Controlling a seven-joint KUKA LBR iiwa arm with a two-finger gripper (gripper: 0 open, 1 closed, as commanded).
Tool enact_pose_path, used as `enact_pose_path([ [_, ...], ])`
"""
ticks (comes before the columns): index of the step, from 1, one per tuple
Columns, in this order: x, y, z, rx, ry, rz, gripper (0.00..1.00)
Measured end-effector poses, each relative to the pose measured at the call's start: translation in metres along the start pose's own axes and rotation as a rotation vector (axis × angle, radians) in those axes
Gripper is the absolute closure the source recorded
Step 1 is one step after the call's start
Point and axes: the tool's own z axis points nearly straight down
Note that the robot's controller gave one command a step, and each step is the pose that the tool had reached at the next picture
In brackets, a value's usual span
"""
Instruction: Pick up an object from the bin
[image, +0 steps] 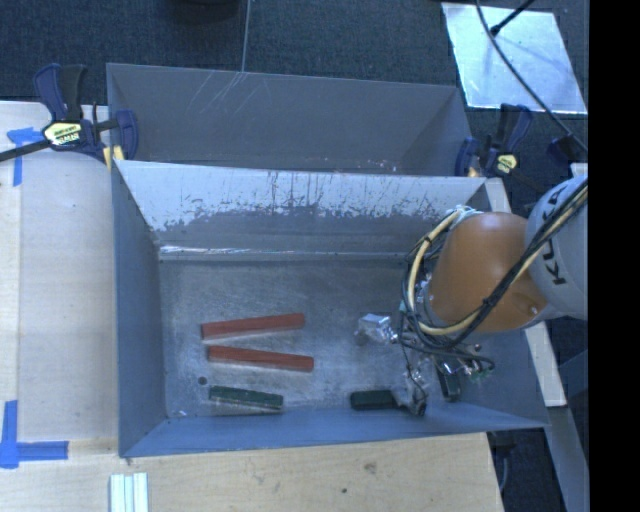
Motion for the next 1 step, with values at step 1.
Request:
enact_pose_path([
  [1, 0.0180, -0.0267, -0.0461, 0.005, -0.003, 0.015, 0.00],
])
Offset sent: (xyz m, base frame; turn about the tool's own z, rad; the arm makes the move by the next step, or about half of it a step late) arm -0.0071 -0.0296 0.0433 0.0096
